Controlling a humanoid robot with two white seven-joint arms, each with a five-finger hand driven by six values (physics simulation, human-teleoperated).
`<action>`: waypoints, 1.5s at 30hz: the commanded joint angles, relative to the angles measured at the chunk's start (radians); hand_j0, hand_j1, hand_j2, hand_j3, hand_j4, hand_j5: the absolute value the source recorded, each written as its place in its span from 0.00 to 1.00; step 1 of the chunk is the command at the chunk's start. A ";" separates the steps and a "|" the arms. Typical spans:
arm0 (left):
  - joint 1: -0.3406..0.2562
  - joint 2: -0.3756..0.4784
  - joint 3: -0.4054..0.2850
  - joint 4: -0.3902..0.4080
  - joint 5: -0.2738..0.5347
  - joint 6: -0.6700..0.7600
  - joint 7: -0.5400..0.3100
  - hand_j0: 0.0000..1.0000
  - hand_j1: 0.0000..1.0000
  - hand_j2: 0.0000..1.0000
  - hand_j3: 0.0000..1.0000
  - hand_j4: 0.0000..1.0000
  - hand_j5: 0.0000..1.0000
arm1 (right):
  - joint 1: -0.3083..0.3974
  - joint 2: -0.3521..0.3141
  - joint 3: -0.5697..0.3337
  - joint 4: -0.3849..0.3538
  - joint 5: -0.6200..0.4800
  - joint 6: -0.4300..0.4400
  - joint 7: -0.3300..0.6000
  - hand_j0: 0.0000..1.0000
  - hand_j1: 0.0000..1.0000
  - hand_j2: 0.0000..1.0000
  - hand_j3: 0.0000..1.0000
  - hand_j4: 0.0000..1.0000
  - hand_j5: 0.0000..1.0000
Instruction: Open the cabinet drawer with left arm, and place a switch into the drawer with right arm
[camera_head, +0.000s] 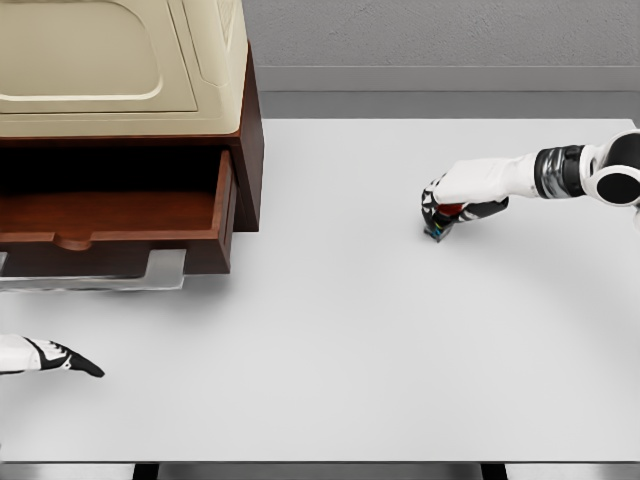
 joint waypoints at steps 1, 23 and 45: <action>-0.002 -0.003 0.001 0.001 0.005 0.002 0.000 1.00 1.00 1.00 1.00 1.00 1.00 | -0.003 0.000 -0.004 0.000 -0.009 0.002 0.000 0.41 0.41 0.41 0.41 0.41 0.41; -0.002 -0.002 0.001 0.001 -0.001 0.002 0.000 1.00 1.00 1.00 1.00 1.00 1.00 | -0.018 0.038 -0.062 -0.099 -0.018 0.002 0.000 0.31 0.31 0.31 0.31 0.31 0.31; -0.002 -0.003 0.004 0.002 -0.001 0.002 0.000 1.00 1.00 1.00 1.00 1.00 1.00 | -0.144 0.185 -0.059 -0.183 -0.019 0.002 0.000 0.29 0.29 0.29 0.29 0.29 0.29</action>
